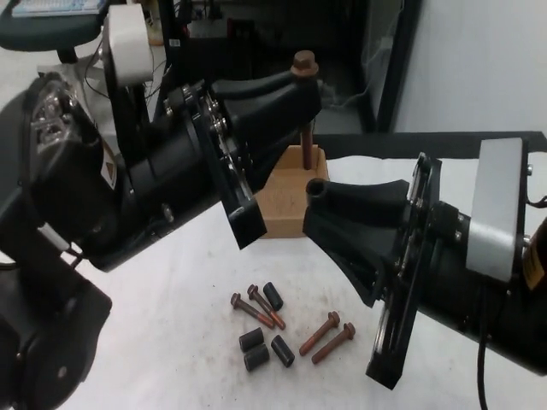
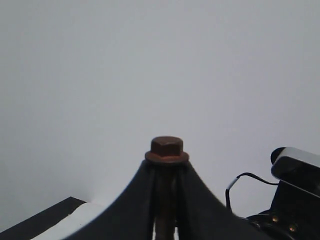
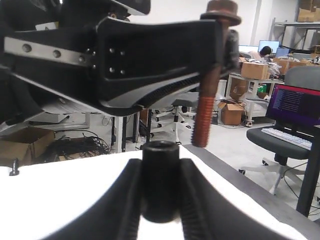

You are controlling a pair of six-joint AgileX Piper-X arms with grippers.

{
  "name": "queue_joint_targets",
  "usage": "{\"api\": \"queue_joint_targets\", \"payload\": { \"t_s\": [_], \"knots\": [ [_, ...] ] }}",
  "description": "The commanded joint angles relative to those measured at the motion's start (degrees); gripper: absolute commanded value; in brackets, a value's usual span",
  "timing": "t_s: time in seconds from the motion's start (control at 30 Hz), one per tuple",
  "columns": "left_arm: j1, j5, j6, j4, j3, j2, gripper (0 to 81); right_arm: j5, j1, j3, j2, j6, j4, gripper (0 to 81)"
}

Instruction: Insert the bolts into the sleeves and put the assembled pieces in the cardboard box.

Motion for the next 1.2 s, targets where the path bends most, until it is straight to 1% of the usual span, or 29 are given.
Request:
{"api": "queue_joint_targets", "payload": {
  "t_s": [0.0,0.17,0.37,0.63,1.03,1.17],
  "knots": [
    [-0.3,-0.1,0.2,-3.1,-0.7,-0.3,0.3,-0.2,0.0,-0.7,0.1,0.3,1.0,0.8],
    [-0.3,0.1,-2.5,-7.3,-0.7,-0.3,0.3,-0.2,0.0,-0.7,0.2,0.3,5.7,0.8],
    [-0.7,1.8,-3.9,-7.3,-0.7,-0.3,0.3,3.2,0.0,-0.7,0.2,0.3,1.2,0.8],
    [-2.2,2.5,-3.9,-7.1,-0.7,-0.3,0.3,2.2,0.0,-3.7,0.2,0.3,1.7,0.8],
    [-1.9,2.5,-3.7,-6.5,-0.7,-0.3,0.3,2.4,-0.2,-3.9,0.2,0.3,3.3,0.8],
    [-1.8,0.9,-3.7,-6.5,-0.7,-0.3,0.3,2.4,-0.2,-3.9,0.2,0.3,4.7,0.8]
  ]
}}
